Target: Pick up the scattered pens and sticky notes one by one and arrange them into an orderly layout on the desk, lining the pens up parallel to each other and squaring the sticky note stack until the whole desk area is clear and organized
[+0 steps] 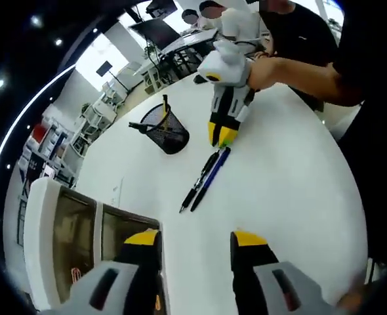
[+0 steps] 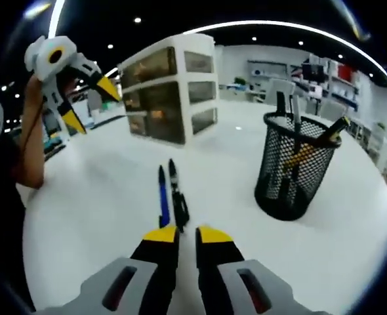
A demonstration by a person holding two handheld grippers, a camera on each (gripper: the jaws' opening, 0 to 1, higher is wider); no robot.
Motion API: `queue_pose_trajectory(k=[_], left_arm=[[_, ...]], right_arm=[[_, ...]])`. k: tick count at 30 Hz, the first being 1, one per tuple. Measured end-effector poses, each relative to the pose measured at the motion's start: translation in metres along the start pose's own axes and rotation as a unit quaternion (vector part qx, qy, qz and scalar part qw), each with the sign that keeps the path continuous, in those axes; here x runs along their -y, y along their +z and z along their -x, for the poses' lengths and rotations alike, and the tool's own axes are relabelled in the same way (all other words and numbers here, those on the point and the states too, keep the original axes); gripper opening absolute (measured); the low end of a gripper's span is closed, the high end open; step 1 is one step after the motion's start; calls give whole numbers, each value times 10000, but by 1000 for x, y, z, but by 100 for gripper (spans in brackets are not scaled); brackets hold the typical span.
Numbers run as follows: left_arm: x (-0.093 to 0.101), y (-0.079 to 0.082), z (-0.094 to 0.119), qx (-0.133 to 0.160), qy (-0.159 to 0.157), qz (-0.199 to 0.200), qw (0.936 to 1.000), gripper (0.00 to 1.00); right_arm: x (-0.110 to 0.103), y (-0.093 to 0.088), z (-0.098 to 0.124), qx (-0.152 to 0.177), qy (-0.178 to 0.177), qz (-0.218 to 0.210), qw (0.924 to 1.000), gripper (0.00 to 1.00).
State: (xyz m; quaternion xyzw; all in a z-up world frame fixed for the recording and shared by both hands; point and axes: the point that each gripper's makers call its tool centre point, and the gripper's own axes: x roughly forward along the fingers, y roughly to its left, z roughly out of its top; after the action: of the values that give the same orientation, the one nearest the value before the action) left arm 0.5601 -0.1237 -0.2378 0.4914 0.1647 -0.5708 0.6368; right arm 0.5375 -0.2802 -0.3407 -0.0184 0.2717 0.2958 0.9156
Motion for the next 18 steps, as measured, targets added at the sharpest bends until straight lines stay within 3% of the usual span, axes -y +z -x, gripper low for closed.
queue_pose_trajectory(k=[6, 11, 18], left_arm=[[0, -1, 0, -49, 5, 18, 10000, 42], [0, 1, -2, -11, -12, 10, 10000, 42], [-2, 3, -2, 53, 11, 34, 10000, 41]], right_arm=[[-14, -1, -6, 63, 236, 66, 9997, 10], [-18, -3, -6, 48, 173, 164, 9997, 9], [-25, 1, -6, 267, 234, 211, 9991, 10]])
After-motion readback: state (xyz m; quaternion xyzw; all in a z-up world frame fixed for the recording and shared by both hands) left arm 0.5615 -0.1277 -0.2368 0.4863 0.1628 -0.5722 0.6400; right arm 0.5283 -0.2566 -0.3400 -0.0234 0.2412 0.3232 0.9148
